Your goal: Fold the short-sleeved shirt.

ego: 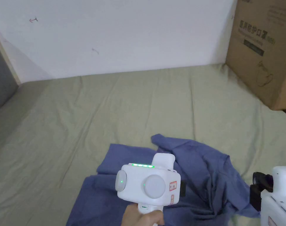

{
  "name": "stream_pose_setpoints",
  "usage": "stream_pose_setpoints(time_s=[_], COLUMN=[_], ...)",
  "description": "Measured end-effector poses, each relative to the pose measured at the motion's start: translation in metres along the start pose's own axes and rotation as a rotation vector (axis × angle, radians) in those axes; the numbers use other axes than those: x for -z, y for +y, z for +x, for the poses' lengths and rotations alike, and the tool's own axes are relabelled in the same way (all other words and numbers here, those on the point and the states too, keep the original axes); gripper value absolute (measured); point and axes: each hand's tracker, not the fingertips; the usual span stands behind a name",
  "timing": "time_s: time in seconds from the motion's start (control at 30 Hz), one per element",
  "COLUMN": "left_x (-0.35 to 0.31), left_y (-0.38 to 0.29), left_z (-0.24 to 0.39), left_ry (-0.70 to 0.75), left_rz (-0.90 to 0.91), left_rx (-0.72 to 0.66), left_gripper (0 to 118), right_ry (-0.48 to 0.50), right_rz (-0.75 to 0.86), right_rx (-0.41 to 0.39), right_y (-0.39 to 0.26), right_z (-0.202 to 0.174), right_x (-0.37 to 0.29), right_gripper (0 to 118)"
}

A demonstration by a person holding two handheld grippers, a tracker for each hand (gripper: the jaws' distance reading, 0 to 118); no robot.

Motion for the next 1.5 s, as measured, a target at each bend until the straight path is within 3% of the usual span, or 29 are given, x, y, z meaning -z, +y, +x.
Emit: stream_pose_setpoints(time_s=[0.13,0.23,0.4,0.43,0.47,0.5,0.53,0.57,0.63,0.77,0.9,0.97,1.07,1.17,1.23,1.37,1.5], left_x=[-0.01,-0.014,0.001,0.007,0.014,0.022,0.035,0.045,0.055,0.098,0.157,0.153,0.146,0.13,0.121,0.101,0.074], left_y=[-0.007,0.005,0.06,0.073,0.088,0.102,0.113,0.126,0.143,0.154,0.136,0.134,0.138,0.141,0.142,0.137,0.133], left_z=[-0.026,-0.047,-0.108,-0.122,-0.138,-0.153,-0.169,-0.186,-0.206,-0.235,-0.242,-0.232,-0.239,-0.246,-0.246,-0.235,-0.222], left_ry=[-0.045,0.027,0.145,0.199,0.225,0.234,0.235,0.244,0.29,0.296,0.304,0.33,0.313,0.333,0.341,0.315,0.3], left_rz=[-0.001,0.026,0.053,0.066,0.052,0.012,-0.047,-0.098,-0.063,-0.078,-0.29,-0.199,-0.219,-0.164,-0.18,-0.159,-0.11], left_rx=[-0.08,-0.075,-0.08,-0.075,-0.065,-0.066,-0.073,-0.083,-0.116,-0.202,-0.13,-0.135,-0.131,-0.219,-0.184,-0.155,-0.128], left_gripper=[0,0,0,9,32,76,102,110,102,103,99,97,75,23,2,3,3], right_ry=[0.022,0.07,0.073,0.077,0.087,0.098,0.1,0.099,0.085,0.074,0.041,0.035,0.043,0.06,0.09,0.16,0.243], right_rz=[-0.012,-0.025,-0.022,-0.026,-0.04,-0.05,-0.052,-0.055,-0.065,-0.1,-0.14,-0.159,-0.189,-0.2,-0.209,-0.188,-0.135], right_rx=[0.01,0.075,0.042,0.053,0.07,0.081,0.081,0.078,0.062,0.06,0.061,0.07,0.074,0.075,0.071,0.011,0.002], right_y=[-0.003,-0.001,0.001,0.001,0.002,0.001,0.001,0.0,-0.002,-0.011,-0.022,-0.027,-0.034,-0.037,-0.034,-0.015,0.035], right_z=[-0.014,-0.016,-0.022,-0.022,-0.021,-0.02,-0.02,-0.02,-0.02,-0.015,-0.008,-0.006,-0.005,-0.011,-0.014,-0.02,-0.021], right_x=[0.009,0.019,0.041,0.047,0.053,0.057,0.062,0.066,0.072,0.083,0.089,0.091,0.097,0.098,0.1,0.104,0.124], right_gripper=[0,0,0,0,0,0,0,0,0,0,0,0,0,0,0,0,0])
